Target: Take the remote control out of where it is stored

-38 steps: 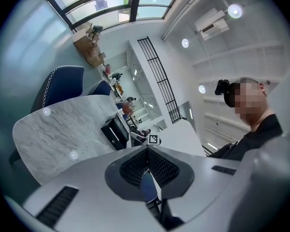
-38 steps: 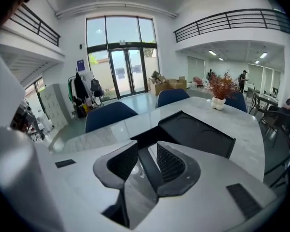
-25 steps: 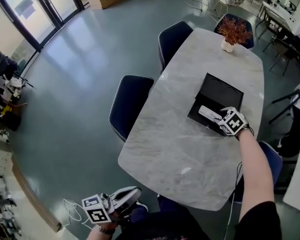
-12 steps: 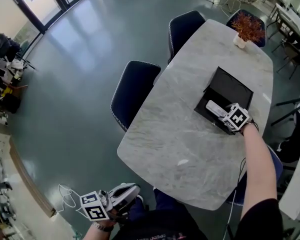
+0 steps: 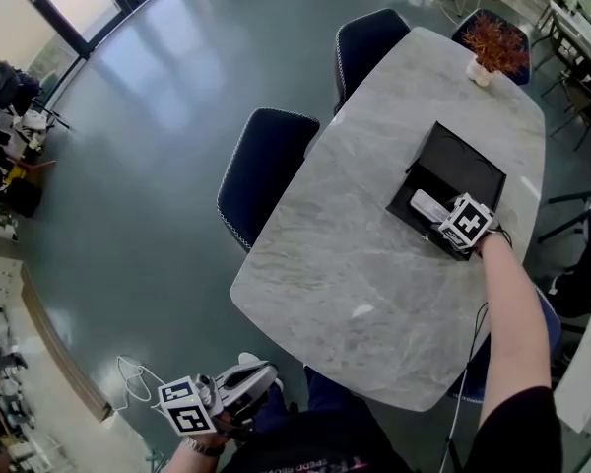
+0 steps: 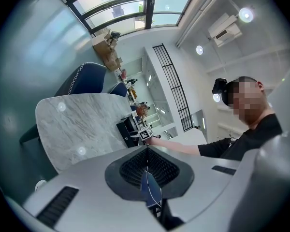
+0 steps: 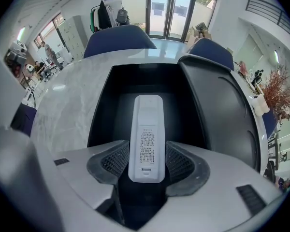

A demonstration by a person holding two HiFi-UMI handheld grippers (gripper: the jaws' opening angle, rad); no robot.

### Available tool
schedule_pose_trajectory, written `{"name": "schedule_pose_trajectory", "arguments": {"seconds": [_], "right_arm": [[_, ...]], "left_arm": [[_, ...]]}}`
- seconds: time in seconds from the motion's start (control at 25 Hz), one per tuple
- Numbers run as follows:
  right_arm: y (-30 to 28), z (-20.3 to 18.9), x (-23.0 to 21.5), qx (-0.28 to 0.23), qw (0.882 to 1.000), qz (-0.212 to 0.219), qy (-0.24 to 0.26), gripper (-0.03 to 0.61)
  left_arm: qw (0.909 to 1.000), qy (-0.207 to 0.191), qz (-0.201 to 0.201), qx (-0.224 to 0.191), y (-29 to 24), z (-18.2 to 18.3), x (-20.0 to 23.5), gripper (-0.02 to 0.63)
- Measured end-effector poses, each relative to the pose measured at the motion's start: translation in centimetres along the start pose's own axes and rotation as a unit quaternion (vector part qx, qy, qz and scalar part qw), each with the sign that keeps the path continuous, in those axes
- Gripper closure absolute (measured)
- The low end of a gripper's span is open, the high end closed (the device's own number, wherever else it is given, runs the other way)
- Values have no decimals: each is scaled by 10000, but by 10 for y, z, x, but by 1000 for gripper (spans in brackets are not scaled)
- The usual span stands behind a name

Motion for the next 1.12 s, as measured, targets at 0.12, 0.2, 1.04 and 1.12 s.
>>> {"name": "schedule_pose_trajectory", "arguments": {"seconds": [0.12, 0.2, 1.04, 1.12], "right_arm": [[0, 1, 0, 27, 10000, 89, -10, 362], [-1, 1, -1, 57, 9999, 138, -12, 362], [16, -9, -4, -226, 9992, -130, -295, 362], [28, -13, -3, -438, 9979, -147, -450, 362]], "left_arm": [[10000, 30, 31, 25, 1, 1, 1, 606], [10000, 35, 25, 39, 0, 1, 1, 606], [9998, -33, -19, 202, 2, -1, 2, 606], [9997, -44, -89, 239, 2, 0, 2, 606]]}}
Point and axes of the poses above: the fingertips, and each gripper's own axes: y backward along the fingers, x to its left, z out of its top, the point moved 10 cm from there along y, backward along the fingers, and after that the axes turned 4 degrees about x, right-handed, at the moved point
